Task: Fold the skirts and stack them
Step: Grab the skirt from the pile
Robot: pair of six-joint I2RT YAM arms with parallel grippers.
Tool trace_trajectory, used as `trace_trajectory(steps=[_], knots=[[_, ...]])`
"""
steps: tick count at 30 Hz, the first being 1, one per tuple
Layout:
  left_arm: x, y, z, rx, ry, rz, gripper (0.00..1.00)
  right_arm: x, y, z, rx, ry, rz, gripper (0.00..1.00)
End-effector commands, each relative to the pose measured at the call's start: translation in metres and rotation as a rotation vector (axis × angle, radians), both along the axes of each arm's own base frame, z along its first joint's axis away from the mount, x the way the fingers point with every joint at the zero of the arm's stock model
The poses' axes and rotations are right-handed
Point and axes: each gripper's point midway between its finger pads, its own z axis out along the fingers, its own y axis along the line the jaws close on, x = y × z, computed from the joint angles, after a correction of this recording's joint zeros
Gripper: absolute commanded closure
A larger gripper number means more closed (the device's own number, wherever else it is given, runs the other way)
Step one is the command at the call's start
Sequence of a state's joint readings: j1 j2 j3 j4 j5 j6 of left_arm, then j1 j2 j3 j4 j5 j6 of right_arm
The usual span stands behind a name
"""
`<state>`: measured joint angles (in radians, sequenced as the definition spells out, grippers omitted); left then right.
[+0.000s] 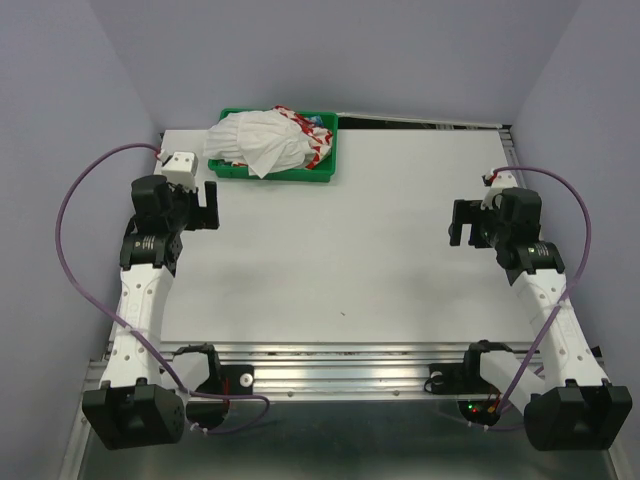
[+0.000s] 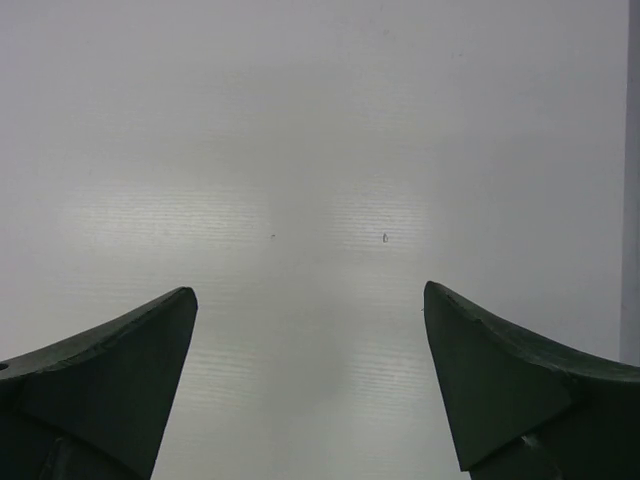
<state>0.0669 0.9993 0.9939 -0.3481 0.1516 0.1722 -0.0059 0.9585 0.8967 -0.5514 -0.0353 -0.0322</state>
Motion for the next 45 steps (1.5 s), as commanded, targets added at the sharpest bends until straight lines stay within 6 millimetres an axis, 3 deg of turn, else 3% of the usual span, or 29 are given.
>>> trace_trajectory(steps=[1, 6, 10, 17, 18, 25, 31, 39, 45], knots=[[0.013, 0.003, 0.034, 0.077, -0.086, -0.042, 0.01, 0.009, 0.002, 0.014, 0.007, -0.056, 0.008, 0.0], [0.035, -0.004, 0.055, 0.153, -0.106, -0.105, 0.01, 0.012, 0.005, 0.013, 0.021, -0.053, 0.015, 0.0], [0.073, -0.012, 0.077, 0.178, -0.126, -0.138, 0.01, 0.014, 0.007, 0.009, 0.036, -0.037, 0.021, 0.0], [0.149, -0.069, 0.104, 0.117, -0.16, -0.224, 0.01, 0.019, 0.009, 0.002, 0.044, -0.003, 0.031, 0.0], [0.149, -0.074, 0.105, 0.116, -0.165, -0.233, 0.02, 0.019, 0.01, 0.004, 0.046, -0.006, 0.033, 0.0], [0.213, -0.122, 0.081, 0.058, -0.143, -0.247, 0.03, 0.027, 0.011, -0.002, 0.047, 0.025, 0.041, 0.0], [0.241, -0.15, 0.053, 0.05, -0.133, -0.163, 0.03, 0.033, 0.008, -0.006, 0.035, 0.047, 0.031, 0.0], [0.252, -0.188, 0.035, 0.096, -0.145, -0.202, 0.06, 0.03, 0.005, -0.016, 0.018, 0.065, 0.021, 0.0], [0.243, -0.232, 0.011, 0.329, -0.132, -0.414, 0.05, 0.029, 0.004, -0.019, 0.014, 0.071, 0.02, 0.0]])
